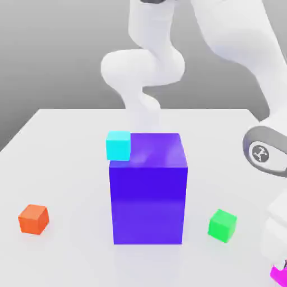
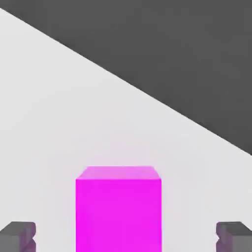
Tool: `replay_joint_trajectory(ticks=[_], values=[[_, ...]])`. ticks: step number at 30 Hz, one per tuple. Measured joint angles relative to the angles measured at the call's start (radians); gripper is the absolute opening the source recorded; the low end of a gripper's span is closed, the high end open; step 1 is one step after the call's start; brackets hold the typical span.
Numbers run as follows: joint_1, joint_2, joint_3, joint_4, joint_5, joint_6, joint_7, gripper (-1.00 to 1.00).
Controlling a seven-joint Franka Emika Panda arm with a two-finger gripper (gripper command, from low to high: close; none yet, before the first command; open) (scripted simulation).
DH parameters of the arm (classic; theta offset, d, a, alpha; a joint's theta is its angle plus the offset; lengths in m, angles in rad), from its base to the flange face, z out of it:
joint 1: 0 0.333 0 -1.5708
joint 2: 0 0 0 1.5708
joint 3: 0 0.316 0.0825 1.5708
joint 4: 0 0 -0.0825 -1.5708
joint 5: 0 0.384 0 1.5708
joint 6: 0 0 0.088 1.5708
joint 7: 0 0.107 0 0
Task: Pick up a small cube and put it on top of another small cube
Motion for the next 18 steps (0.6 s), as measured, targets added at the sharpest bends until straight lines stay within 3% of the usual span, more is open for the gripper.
replay_joint_trajectory(ticks=[6,10,18], values=[[0.006,0.015,-0.007,0.004,-0.006,0.012,0.004,-1.00],[-0.027,-0.083,0.037,-0.022,0.042,-0.061,-0.030,-1.00],[-0.083,-0.379,0.112,-0.249,0.341,-0.075,0.194,-1.00]])
